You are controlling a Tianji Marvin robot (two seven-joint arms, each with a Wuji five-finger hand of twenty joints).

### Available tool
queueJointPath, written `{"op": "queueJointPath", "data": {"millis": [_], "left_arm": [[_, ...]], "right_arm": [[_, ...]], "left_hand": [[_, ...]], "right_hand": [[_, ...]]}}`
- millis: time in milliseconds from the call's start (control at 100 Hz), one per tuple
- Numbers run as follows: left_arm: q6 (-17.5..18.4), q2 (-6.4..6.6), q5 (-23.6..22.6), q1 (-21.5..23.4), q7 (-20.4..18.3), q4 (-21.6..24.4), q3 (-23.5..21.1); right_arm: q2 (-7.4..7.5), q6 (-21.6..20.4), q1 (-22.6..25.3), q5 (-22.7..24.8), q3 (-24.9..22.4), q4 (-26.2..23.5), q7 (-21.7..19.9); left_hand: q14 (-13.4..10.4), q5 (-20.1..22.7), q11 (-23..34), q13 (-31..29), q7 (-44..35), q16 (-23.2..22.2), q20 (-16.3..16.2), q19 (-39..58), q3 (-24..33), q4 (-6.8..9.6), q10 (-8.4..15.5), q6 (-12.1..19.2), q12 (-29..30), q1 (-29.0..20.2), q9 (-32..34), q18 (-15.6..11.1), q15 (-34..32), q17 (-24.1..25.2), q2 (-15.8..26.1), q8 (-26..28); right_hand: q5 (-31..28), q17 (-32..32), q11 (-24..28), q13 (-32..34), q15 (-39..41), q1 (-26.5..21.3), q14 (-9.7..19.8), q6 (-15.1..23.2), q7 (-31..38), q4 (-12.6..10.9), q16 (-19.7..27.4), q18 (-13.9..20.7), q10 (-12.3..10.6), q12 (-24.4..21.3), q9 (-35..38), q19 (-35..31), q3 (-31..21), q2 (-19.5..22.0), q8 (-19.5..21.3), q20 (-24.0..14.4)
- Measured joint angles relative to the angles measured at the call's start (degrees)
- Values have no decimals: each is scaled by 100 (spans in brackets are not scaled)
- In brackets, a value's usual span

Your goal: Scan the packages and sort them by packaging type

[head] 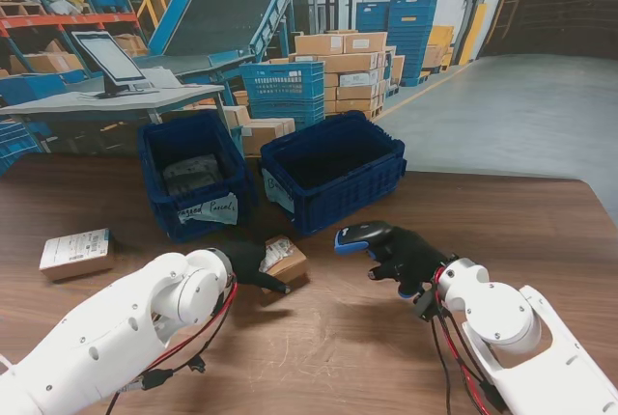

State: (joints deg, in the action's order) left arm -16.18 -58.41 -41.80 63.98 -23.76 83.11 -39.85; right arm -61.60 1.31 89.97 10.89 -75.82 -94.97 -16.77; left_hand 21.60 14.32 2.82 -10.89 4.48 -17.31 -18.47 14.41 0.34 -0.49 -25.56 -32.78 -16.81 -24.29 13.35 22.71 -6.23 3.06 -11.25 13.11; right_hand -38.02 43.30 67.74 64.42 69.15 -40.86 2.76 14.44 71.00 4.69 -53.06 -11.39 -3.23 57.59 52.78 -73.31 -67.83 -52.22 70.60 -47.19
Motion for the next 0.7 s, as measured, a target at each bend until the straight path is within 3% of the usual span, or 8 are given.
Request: {"op": "queueJointPath", "data": {"millis": [250,300,320,370,440,510,600,700], "left_arm": [[149,-36,274,-401,69,-356,411],[201,-62,270,-405,185,-412,408],[215,-76,255,-392,289,-439,399],[231,-135,121,-306,705,-524,332],[232,-251,-176,-92,1325,-663,164],[229,-339,-236,95,1773,-762,35],[197,-410,-240,200,2206,-844,-4],[193,-580,-225,346,3021,-1078,-181]], "right_arm": [[3,6,29,-40,-22,0,-16],[3,6,32,-41,-27,1,-32],[3,6,33,-42,-29,2,-39],[4,6,34,-47,-34,3,-55],[5,9,34,-61,-36,8,-66],[6,9,31,-79,-32,21,-76],[9,5,18,-89,-10,47,-89],[10,4,11,-91,6,59,-98]], "left_hand": [[53,-72,-10,-1,125,0,4,0,6,1,-119,-143,1,-235,35,3,0,-35,0,78],[54,59,4,-86,16,0,4,5,10,87,-121,-129,1,-532,259,5,-8,-120,-24,96],[59,320,10,-311,-94,-66,4,34,-5,183,-93,-34,-23,-590,514,8,-95,-207,-188,131],[59,648,13,-477,-293,-154,4,213,443,191,79,205,-151,-601,828,13,-135,-329,-406,219],[60,1095,67,-975,-483,-332,4,548,1975,191,276,439,-341,-586,1358,23,-285,-522,-963,357],[60,1280,173,-1446,-492,-506,-35,878,2995,191,328,529,-499,-576,1676,35,-496,-718,-1367,487],[16,1655,501,-2100,-694,-749,-160,1345,3765,272,382,672,-723,-586,2029,44,-833,-1023,-1704,721],[-153,2183,1666,-2719,-1685,-1116,-274,1805,4286,430,905,1247,-1005,-858,2552,48,-1198,-1257,-1867,1316]], "right_hand": [[0,-2,-1,0,0,-1,0,0,-1,0,0,-1,0,1,0,1,0,1,0,0],[0,-2,-1,0,0,-1,0,0,-2,0,0,-1,0,1,0,1,0,1,0,0],[0,-2,-1,0,0,-1,0,0,-2,0,0,-1,0,1,0,1,0,1,0,0],[0,-2,-1,0,0,-1,0,0,-2,0,0,-1,0,1,0,1,0,1,0,0],[0,-2,-1,-1,0,-1,0,0,-3,0,0,-1,0,1,0,1,0,2,1,0],[0,-2,-1,-1,0,-1,0,0,-4,0,0,-1,0,1,0,1,0,2,4,0],[0,-2,-1,-1,0,-1,0,0,-12,0,0,-1,0,1,0,1,0,2,26,0],[0,-2,-1,-1,0,-1,0,0,-17,0,0,-2,0,1,0,1,3,32,55,0]]}}
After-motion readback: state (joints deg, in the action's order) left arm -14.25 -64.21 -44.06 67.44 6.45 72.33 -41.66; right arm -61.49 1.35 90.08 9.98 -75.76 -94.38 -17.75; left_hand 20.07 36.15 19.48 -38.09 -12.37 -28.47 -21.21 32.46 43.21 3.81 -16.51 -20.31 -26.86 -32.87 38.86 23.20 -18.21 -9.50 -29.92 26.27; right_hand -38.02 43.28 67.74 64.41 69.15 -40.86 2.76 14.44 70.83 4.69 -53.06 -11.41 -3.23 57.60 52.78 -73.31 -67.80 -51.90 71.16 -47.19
